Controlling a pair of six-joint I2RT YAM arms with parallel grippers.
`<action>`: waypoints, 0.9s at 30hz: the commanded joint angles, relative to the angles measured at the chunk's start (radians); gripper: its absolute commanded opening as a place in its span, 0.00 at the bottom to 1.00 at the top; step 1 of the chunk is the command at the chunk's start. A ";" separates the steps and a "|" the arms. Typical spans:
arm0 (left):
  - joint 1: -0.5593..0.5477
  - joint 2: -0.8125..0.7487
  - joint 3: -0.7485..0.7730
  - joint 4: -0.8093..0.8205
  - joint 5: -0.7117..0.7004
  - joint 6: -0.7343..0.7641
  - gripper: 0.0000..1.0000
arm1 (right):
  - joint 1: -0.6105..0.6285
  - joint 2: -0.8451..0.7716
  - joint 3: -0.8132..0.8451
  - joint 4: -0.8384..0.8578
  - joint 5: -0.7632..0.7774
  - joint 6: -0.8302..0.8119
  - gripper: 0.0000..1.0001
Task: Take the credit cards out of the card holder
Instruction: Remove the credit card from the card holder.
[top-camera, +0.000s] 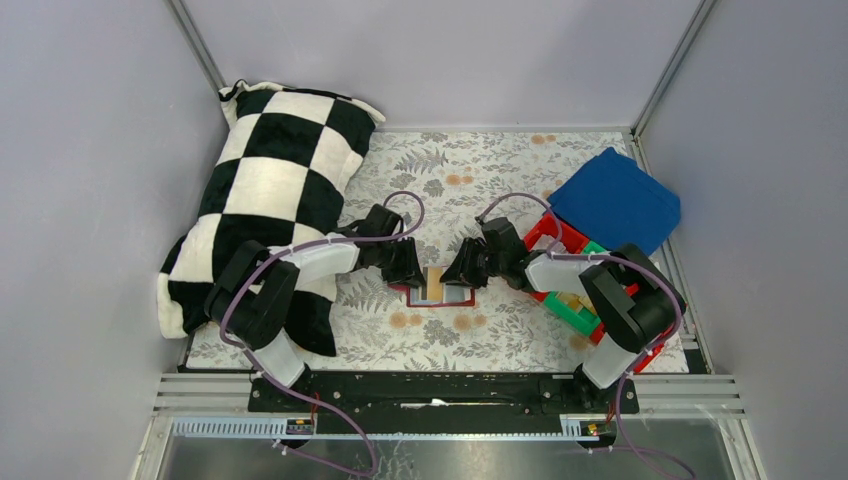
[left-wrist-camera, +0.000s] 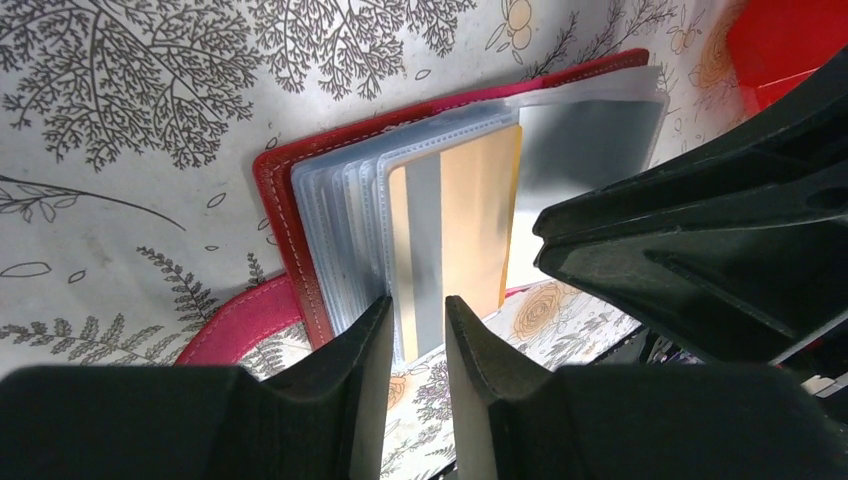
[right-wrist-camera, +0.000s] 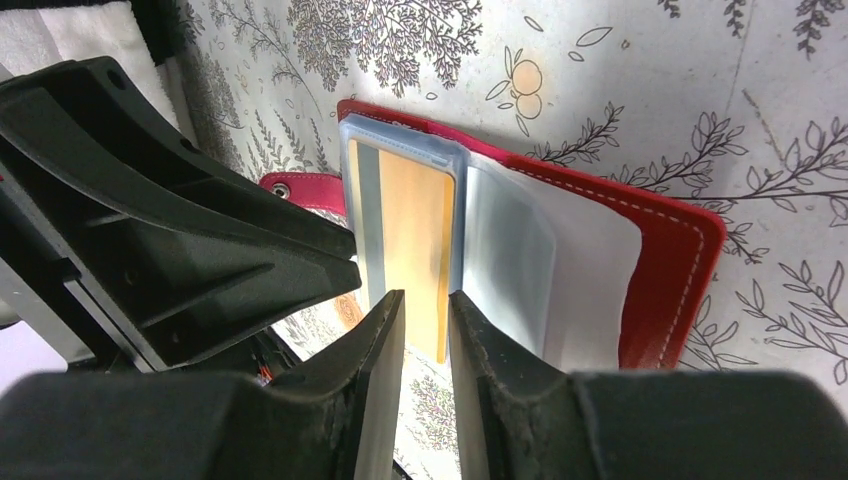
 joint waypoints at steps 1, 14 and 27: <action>0.012 0.036 0.018 0.007 -0.063 0.009 0.30 | -0.007 0.020 -0.019 0.078 -0.038 0.041 0.30; 0.029 0.039 -0.034 0.016 -0.069 0.017 0.29 | -0.017 0.087 -0.094 0.265 -0.065 0.179 0.21; 0.033 0.065 -0.040 0.026 -0.053 0.031 0.21 | -0.019 0.126 -0.122 0.402 -0.113 0.246 0.12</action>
